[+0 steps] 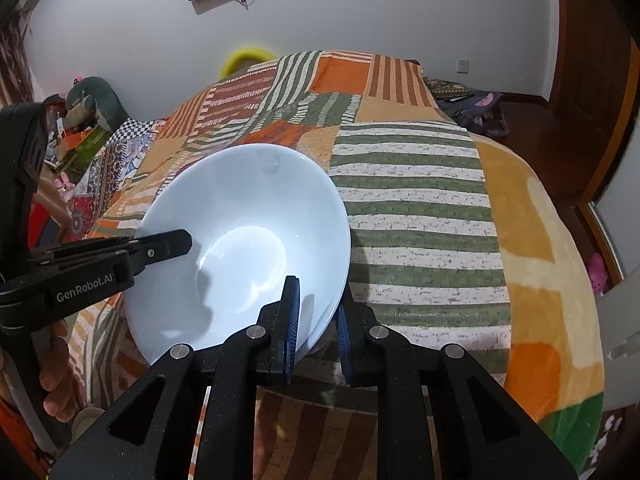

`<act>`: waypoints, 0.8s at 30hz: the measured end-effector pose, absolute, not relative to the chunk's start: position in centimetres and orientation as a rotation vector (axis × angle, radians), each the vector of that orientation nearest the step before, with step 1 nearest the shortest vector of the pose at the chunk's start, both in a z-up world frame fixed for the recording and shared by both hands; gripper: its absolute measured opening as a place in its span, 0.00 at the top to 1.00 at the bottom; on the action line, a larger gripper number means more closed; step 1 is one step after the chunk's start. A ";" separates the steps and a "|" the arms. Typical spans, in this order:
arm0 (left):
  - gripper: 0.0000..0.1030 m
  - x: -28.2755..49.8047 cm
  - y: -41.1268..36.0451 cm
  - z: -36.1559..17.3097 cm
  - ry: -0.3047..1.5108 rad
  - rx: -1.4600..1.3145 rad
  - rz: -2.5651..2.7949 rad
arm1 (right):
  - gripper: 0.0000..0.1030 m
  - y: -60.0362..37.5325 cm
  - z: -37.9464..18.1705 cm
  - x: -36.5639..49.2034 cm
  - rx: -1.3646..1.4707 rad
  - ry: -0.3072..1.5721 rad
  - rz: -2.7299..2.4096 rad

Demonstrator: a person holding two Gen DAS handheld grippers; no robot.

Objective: Organize plates and bowls
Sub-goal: 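Lift the spotted white bowl with both grippers and carry it to the stack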

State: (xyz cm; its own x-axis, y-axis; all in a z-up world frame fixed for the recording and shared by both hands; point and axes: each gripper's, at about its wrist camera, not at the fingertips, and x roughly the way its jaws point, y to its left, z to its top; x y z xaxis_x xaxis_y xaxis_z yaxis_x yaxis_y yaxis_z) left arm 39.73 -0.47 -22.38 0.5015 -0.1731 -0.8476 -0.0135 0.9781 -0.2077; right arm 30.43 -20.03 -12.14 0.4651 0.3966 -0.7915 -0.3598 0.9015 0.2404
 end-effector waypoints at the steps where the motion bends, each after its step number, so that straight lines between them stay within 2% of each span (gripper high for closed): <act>1: 0.91 39.6 -0.5 -22.3 1.045 -0.201 -0.098 | 0.85 -20.1 -12.1 30.3 0.048 0.985 0.466; 24: 0.91 30.2 1.2 -14.3 0.916 -0.215 -0.087 | 0.85 -18.8 -5.4 25.1 0.108 0.860 0.505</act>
State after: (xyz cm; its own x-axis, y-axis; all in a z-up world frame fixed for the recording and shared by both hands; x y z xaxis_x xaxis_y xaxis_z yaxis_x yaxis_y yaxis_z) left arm 30.19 1.24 -14.28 0.6075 -0.1662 -0.7767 -0.0165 0.9750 -0.2216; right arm 25.06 -18.79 -5.36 0.5432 0.4673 -0.6975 -0.3817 0.8774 0.2905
